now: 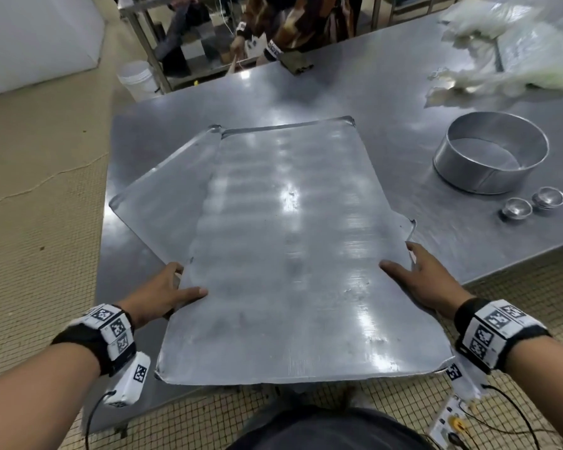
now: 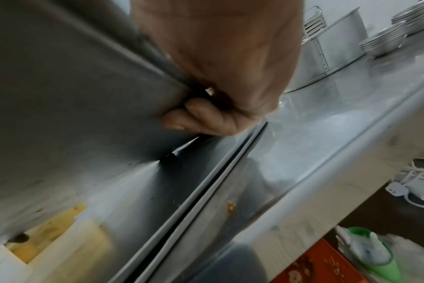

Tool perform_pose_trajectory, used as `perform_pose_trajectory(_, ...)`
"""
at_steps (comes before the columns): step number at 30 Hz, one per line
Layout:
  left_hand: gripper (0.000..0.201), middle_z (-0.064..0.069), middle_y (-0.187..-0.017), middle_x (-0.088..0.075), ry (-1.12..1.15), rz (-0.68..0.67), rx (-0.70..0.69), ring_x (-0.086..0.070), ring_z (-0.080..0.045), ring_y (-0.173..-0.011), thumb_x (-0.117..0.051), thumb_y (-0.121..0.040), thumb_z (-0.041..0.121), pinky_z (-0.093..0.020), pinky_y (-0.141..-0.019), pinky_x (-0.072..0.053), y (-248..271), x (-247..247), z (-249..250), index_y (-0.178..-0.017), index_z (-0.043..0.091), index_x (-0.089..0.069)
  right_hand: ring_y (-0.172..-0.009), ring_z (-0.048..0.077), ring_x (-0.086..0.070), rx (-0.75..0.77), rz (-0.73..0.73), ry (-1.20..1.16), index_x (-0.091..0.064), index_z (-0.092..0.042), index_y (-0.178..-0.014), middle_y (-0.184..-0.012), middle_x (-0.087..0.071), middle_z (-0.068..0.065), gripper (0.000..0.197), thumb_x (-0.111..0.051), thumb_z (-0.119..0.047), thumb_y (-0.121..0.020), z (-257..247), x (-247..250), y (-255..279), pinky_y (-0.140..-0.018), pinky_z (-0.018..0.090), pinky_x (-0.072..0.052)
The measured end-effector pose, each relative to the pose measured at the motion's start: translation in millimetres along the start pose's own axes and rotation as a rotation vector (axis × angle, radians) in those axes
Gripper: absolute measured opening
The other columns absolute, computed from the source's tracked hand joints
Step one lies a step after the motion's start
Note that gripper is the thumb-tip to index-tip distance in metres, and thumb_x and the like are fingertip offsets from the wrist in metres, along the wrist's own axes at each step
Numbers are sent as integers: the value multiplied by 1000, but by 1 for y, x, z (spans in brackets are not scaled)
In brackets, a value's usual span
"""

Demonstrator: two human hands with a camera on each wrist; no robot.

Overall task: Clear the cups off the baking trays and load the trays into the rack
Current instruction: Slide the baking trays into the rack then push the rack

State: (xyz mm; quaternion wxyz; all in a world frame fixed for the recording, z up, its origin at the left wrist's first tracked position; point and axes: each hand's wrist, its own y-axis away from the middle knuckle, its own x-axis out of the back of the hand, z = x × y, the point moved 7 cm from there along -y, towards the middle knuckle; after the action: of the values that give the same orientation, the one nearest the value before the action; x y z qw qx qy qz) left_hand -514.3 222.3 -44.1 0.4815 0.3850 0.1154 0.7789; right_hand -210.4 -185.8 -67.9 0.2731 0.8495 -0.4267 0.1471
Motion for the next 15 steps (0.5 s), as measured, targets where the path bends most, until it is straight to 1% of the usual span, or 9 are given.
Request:
perform_pose_trajectory(1, 90, -10, -98, -77, 45, 20, -30, -76, -25, -77, -91, -60, 58, -40, -56, -60, 2, -2, 2, -130, 22, -46, -111, 13, -68, 8, 3, -27, -50, -40, -137, -125, -68, -16, 81, -74, -77, -69, 2, 4, -1, -98, 46, -55)
perform_pose_trajectory(2, 93, -7, -100, -78, 88, 40, -58, -77, -27, -85, -92, -59, 59, -48, -66, -63, 3, -4, 4, -132, 25, -47, -108, 11, -69, 22, 1, -47, -53, -41, -133, -122, -70, -17, 75, -76, -74, -71, 1, 7, -1, -96, 45, -57)
perform_pose_trajectory(3, 96, -4, -103, -78, 125, 53, -78, -77, -30, -92, -93, -54, 62, -55, -75, -63, 3, -5, 5, -133, 27, -50, -105, 9, -70, 34, -3, -58, -56, -41, -131, -119, -71, -17, 68, -77, -70, -73, -2, 11, 0, -94, 44, -57)
perform_pose_trajectory(4, 95, -4, -107, -78, 154, 54, -100, -76, -32, -96, -93, -54, 62, -59, -82, -61, 5, -8, 6, -133, 29, -53, -102, 6, -71, 50, -6, -57, -58, -40, -130, -117, -72, -18, 63, -78, -65, -76, -6, 14, 2, -92, 42, -58)
perform_pose_trajectory(5, 91, -5, -110, -78, 184, 52, -121, -76, -32, -98, -94, -56, 58, -59, -85, -60, 9, -11, 8, -133, 28, -55, -99, 3, -71, 73, -8, -52, -61, -38, -129, -115, -73, -18, 57, -78, -60, -79, -11, 17, 3, -89, 37, -59)
perform_pose_trajectory(7, 82, -3, -110, -78, 237, 62, -143, -76, -28, -98, -95, -65, 44, -49, -82, -63, 15, -18, 12, -135, 22, -57, -90, -6, -70, 110, 3, -47, -65, -34, -126, -110, -74, -18, 47, -79, -49, -83, -19, 21, 7, -77, 22, -56)
perform_pose_trajectory(9, 74, 2, -109, -78, 280, 100, -154, -77, -22, -97, -88, -72, 29, -36, -74, -63, 20, -24, 15, -137, 14, -55, -85, -7, -71, 130, 8, -70, -66, -31, -124, -104, -75, -20, 43, -80, -40, -85, -22, 22, 9, -65, 11, -52)
perform_pose_trajectory(12, 65, 7, -106, -78, 311, 139, -171, -77, -17, -95, -84, -79, 17, -30, -70, -62, 27, -27, 18, -137, 12, -55, -82, -2, -73, 139, -10, -134, -69, -26, -121, -95, -76, -23, 38, -80, -32, -85, -21, 23, 9, -60, 10, -52)
perform_pose_trajectory(15, 63, 0, -106, -79, 348, 164, -175, -77, -18, -92, -84, -80, 14, -29, -68, -62, 31, -27, 21, -137, 13, -55, -81, 2, -75, 152, -9, -157, -71, -23, -116, -94, -78, -19, 33, -81, -29, -85, -25, 29, 8, -61, 11, -53)
